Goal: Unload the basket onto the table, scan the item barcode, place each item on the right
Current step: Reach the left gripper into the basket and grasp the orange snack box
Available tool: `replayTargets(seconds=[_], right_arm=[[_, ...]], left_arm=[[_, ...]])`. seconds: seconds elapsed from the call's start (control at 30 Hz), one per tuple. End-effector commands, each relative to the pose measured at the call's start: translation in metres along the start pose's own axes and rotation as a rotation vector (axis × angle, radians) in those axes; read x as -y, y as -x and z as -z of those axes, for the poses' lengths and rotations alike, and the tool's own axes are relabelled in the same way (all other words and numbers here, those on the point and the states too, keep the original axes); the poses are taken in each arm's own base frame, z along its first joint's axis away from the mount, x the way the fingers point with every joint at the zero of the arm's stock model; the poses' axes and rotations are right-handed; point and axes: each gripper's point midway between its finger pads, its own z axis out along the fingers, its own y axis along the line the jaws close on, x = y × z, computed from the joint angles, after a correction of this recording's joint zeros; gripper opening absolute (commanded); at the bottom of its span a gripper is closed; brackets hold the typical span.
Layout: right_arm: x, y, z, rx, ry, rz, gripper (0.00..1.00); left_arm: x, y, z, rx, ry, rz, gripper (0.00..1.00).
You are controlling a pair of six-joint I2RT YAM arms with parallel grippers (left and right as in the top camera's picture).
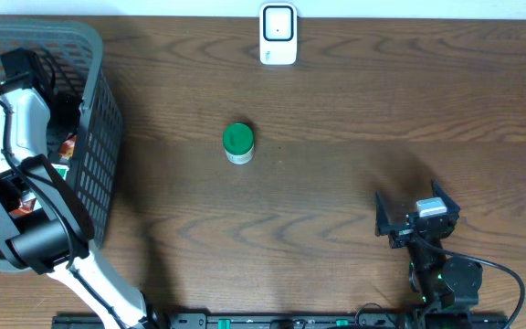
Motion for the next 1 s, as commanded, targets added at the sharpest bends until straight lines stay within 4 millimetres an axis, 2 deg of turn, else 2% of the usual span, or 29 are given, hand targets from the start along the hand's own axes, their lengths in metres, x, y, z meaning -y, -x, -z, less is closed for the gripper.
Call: replayTargets(seconds=[0.0, 0.2, 0.57, 0.73, 0.97], right_arm=[[0.0, -0.002, 0.0, -0.006, -0.001, -0.011, 0.99], [-0.001, -0.002, 0.0, -0.006, 0.0, -0.011, 0.99], [-0.001, -0.002, 0.0, -0.006, 0.0, -0.011, 0.99], [-0.001, -0.002, 0.0, -0.006, 0.0, -0.011, 0.99], [-0.001, -0.002, 0.0, -0.006, 0.0, -0.011, 0.99]], left_arm=[[0.003, 0.001, -0.004, -0.002, -0.011, -0.007, 0.98], [0.004, 0.002, -0.011, 0.0, -0.012, -0.006, 0.98], [-0.004, -0.013, -0.046, -0.062, 0.045, 0.008, 0.98], [-0.006, -0.017, -0.053, -0.08, 0.057, 0.029, 0.99], [-0.008, -0.02, -0.052, -0.093, 0.066, 0.026, 0.79]])
